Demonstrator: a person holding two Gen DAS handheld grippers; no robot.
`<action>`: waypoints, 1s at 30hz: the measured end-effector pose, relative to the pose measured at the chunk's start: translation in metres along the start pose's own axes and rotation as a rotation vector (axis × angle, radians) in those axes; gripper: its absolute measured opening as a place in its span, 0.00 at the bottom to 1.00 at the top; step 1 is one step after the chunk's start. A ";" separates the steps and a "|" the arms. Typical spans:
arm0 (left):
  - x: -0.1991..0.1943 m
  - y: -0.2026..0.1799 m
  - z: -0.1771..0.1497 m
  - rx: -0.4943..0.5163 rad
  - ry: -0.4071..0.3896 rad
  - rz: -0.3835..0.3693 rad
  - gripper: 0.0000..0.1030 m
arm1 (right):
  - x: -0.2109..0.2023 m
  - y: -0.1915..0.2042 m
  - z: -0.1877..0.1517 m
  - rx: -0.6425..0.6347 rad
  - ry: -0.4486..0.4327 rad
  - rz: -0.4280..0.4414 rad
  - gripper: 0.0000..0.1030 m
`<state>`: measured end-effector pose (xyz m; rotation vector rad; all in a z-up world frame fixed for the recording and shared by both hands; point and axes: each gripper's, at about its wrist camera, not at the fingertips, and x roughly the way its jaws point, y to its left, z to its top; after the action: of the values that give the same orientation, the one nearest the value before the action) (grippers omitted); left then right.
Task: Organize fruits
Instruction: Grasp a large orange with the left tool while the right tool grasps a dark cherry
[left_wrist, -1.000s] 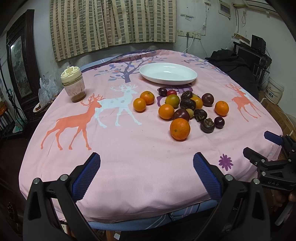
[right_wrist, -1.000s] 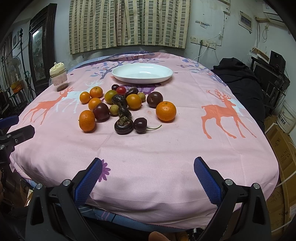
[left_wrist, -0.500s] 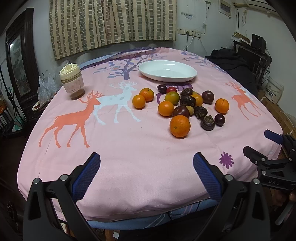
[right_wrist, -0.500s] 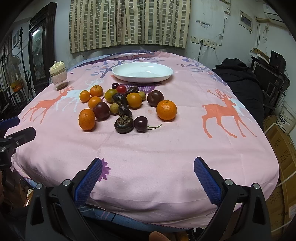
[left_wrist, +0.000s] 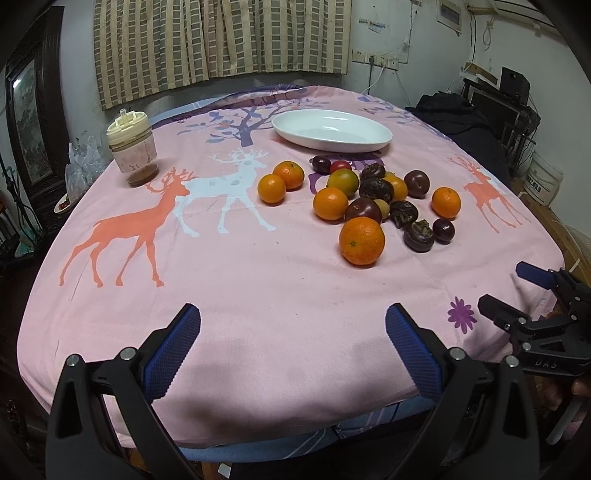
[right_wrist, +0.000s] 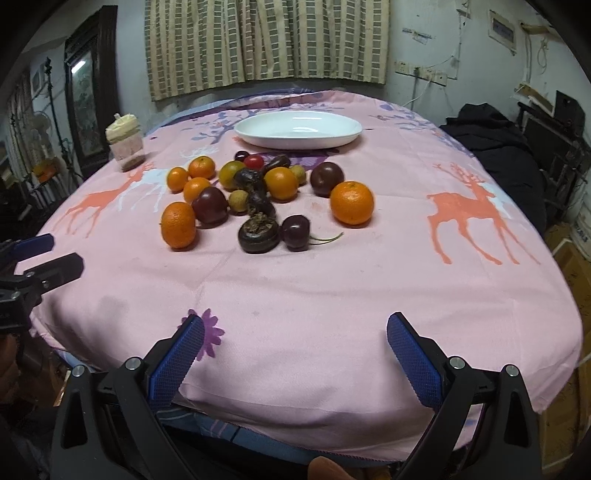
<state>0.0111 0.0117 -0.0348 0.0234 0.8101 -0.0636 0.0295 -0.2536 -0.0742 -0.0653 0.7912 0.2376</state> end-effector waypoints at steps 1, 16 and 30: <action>0.003 0.002 0.000 -0.003 0.000 -0.006 0.96 | 0.002 -0.003 0.001 0.015 0.002 0.019 0.96; 0.030 -0.004 0.018 0.063 -0.037 -0.146 0.88 | 0.063 -0.010 0.048 0.012 0.051 0.046 0.39; 0.082 -0.025 0.050 0.067 0.057 -0.257 0.68 | 0.063 -0.015 0.059 0.020 0.026 0.064 0.26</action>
<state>0.1025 -0.0193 -0.0597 -0.0155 0.8643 -0.3339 0.1168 -0.2476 -0.0775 -0.0243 0.8224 0.2899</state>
